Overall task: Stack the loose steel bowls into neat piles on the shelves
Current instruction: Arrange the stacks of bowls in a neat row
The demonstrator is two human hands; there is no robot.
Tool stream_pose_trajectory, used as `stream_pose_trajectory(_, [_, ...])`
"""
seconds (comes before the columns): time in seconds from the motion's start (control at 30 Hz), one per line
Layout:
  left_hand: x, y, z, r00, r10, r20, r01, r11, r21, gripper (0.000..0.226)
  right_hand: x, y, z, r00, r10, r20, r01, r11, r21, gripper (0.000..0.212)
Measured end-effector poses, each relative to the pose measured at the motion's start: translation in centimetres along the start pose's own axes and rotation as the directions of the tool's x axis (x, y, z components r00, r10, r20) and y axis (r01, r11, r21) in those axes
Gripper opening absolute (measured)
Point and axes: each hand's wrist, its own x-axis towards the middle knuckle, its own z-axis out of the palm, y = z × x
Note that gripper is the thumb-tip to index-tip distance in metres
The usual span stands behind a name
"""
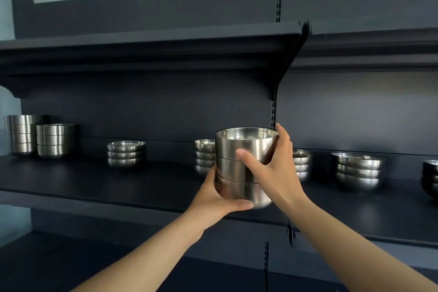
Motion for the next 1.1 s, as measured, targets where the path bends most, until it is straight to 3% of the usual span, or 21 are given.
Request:
stream_pose_trajectory(0.37, [0.1,0.0,0.9,0.999,0.006,0.034,-0.004,0.998,-0.069,0.081,0.3,0.6,-0.5,0.999,0.005,0.033,-0.004,0.999,-0.038,0.103])
stream_pose_trajectory(0.6, [1.5,0.3,2.2,0.998,0.054,0.018,-0.052,0.991,-0.121,0.129,1.4,0.9,-1.6,0.999,-0.017,0.040,0.018,0.999,-0.040,0.103])
stream_pose_trajectory(0.77, [2.4,0.1,2.4,0.997,0.073,0.011,-0.071,0.987,-0.143,0.120,2.0,1.1,-1.6,0.999,-0.028,0.037,0.030,0.998,-0.059,0.105])
stream_pose_trajectory(0.97, [3.2,-0.8,0.8,0.997,0.074,0.025,-0.069,0.986,-0.155,0.081,2.4,1.0,0.3,0.999,-0.024,0.049,0.027,0.997,-0.066,0.105])
stream_pose_trajectory(1.1, [3.5,-1.5,-1.1,0.995,0.092,0.034,-0.085,0.983,-0.165,0.079,2.5,0.6,2.4,0.999,-0.015,0.039,0.019,0.996,-0.090,0.106])
